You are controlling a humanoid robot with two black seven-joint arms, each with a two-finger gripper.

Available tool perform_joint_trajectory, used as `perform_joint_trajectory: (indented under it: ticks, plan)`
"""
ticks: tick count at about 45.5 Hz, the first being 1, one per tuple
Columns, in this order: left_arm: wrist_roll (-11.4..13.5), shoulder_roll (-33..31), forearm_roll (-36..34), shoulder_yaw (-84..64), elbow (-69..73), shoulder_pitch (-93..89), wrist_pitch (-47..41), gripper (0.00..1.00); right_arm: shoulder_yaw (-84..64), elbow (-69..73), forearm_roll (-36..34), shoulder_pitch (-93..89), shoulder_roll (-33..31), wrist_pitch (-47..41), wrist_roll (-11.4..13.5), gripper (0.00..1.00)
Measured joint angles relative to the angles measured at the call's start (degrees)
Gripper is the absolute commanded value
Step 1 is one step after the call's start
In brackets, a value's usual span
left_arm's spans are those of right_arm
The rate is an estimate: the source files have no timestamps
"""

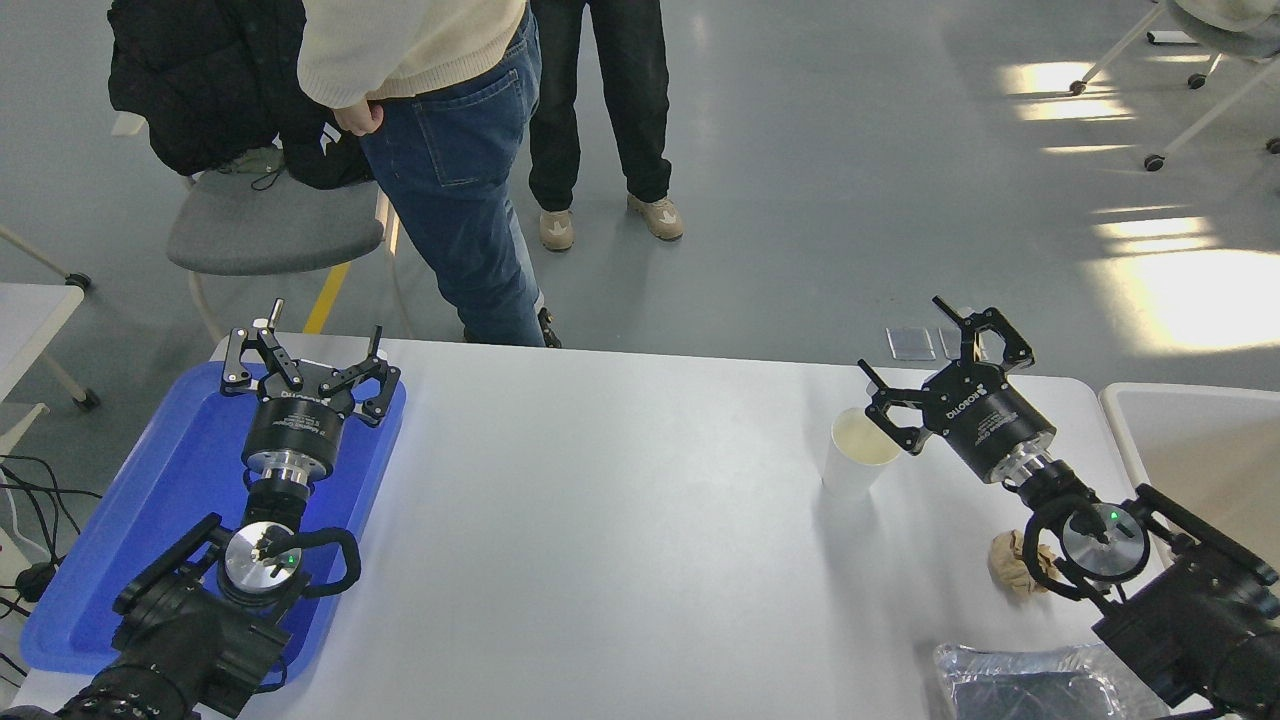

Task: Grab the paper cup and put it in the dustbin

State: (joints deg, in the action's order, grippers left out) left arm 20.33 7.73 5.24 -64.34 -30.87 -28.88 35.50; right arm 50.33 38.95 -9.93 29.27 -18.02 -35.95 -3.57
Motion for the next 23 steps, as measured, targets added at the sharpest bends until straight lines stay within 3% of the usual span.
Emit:
perform_joint_trajectory:
  ticks: [23]
  plan:
    - [-0.1, -0.1, 0.0, 0.0, 0.0, 0.0, 0.0, 1.0, -0.2, 0.0, 0.0, -0.1, 0.0, -0.1, 0.0, 1.0]
